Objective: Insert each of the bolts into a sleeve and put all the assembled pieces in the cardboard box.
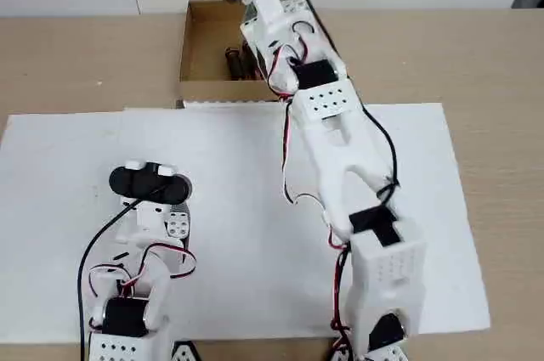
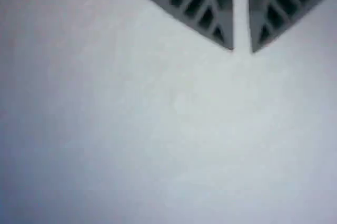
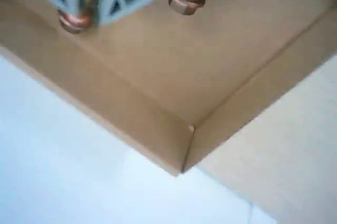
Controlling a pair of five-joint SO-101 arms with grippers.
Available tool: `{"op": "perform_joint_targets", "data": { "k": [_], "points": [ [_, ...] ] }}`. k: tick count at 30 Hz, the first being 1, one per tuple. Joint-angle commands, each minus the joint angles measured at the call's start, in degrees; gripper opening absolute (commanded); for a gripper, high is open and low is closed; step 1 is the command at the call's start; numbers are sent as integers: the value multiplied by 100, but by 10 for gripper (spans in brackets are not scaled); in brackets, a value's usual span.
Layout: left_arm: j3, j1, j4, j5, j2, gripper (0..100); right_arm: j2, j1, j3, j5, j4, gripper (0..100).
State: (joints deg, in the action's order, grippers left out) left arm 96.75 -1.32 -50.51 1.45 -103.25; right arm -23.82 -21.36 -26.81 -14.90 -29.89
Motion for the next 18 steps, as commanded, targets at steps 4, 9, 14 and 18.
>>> {"op": "perform_joint_targets", "data": {
  "k": [4, 9, 14, 18],
  "points": [
    [-40, 0, -18, 9, -62, 6, 1174, -119, -273, -18, -1165, 3],
    [-40, 0, -18, 9, -62, 6, 1833, -84, -273, -18, -1903, 3],
    [-40, 0, -18, 9, -62, 6, 2536, 75, -273, -18, -2712, 3],
    [-40, 0, -18, 9, -62, 6, 3073, 180, -264, 132, -3363, 3]
  ]
}}
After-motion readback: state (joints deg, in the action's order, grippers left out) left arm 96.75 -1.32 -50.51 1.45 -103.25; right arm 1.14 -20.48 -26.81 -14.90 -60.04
